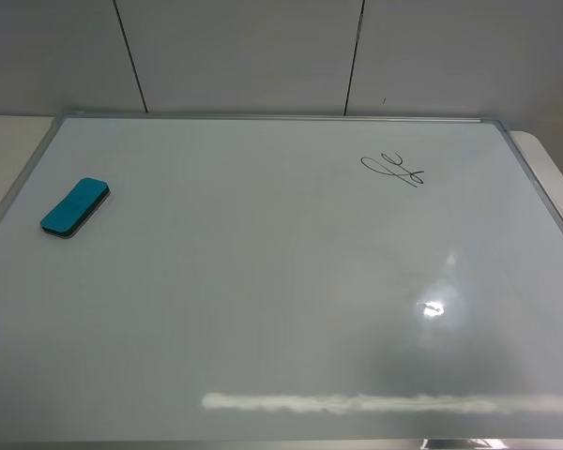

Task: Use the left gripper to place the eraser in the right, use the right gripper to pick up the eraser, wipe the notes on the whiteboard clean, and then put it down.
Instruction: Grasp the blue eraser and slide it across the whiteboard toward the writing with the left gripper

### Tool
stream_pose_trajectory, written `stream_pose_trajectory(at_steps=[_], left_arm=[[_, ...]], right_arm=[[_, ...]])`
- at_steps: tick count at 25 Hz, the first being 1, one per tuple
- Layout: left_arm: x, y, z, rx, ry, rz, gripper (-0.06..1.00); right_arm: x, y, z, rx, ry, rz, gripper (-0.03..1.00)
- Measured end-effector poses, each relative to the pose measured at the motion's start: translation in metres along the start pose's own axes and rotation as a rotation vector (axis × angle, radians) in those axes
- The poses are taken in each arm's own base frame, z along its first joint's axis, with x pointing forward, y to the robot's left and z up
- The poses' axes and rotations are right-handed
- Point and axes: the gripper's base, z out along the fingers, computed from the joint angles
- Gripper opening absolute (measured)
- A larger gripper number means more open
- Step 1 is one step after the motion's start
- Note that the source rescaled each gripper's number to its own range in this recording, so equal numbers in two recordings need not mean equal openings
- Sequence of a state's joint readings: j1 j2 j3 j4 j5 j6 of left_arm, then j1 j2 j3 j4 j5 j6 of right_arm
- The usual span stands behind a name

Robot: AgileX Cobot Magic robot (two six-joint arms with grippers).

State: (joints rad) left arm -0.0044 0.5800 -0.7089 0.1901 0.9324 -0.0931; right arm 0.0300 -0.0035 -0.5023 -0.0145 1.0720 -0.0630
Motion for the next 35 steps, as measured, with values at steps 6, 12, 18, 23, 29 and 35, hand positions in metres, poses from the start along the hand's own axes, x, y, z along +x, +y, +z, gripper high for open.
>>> stream_pose_trajectory(at_steps=[6,12,18,23,29,35], left_arm=[[-0.065,-0.014,0.103,0.011,0.242,0.12,0.74],[-0.078,-0.028,0.185,0.046,0.384,0.179,0.12],[-0.066,-0.039,0.24,0.083,0.403,0.224,0.01],[-0.058,-0.046,0.27,0.103,0.368,0.228,0.0],[-0.038,-0.052,0.301,0.12,0.42,0.234,0.0],[-0.026,-0.066,0.313,0.15,0.449,0.237,0.0]], right_arm=[[0.0,0.0,0.0,0.0,0.0,0.0,1.0],[0.0,0.0,0.0,0.0,0.0,0.0,1.0],[0.0,0.0,0.0,0.0,0.0,0.0,1.0],[0.0,0.0,0.0,0.0,0.0,0.0,1.0],[0.0,0.0,0.0,0.0,0.0,0.0,1.0],[0.0,0.0,0.0,0.0,0.0,0.0,1.0]])
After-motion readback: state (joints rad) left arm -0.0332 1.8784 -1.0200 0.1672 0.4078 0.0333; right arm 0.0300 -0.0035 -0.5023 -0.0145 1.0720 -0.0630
